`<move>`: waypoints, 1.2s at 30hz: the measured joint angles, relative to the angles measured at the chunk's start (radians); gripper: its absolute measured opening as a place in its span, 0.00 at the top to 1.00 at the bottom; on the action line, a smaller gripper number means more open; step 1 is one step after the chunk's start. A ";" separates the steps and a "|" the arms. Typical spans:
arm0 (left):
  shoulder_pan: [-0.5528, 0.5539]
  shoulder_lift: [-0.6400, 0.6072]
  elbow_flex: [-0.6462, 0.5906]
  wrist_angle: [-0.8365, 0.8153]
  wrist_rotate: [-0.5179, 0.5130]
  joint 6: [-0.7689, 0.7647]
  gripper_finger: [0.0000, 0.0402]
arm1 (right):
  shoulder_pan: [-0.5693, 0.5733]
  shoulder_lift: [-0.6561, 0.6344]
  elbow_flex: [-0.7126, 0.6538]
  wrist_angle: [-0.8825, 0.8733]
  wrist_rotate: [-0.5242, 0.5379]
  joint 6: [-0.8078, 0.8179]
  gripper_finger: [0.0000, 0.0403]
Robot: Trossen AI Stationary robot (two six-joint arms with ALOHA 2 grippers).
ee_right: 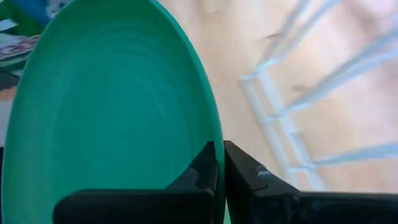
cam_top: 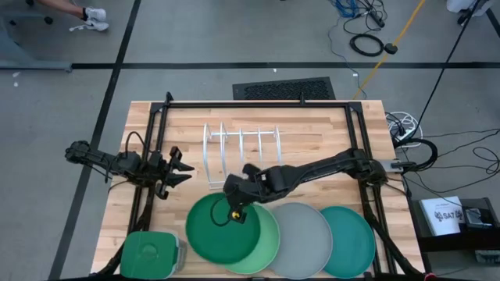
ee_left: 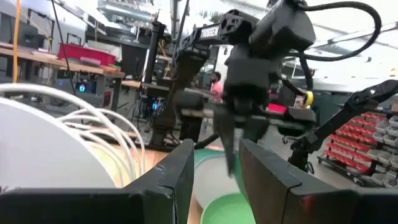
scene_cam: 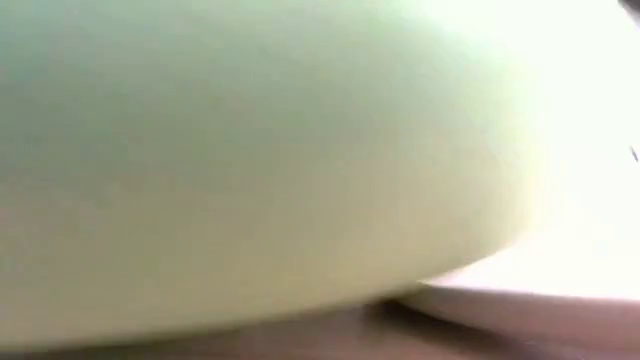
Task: Sort dishes
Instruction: Put the green plate into the white dish rack
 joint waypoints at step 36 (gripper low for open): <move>0.000 0.000 0.000 0.006 0.000 0.000 0.68 | -0.026 -0.251 0.173 -0.570 1.131 0.274 1.00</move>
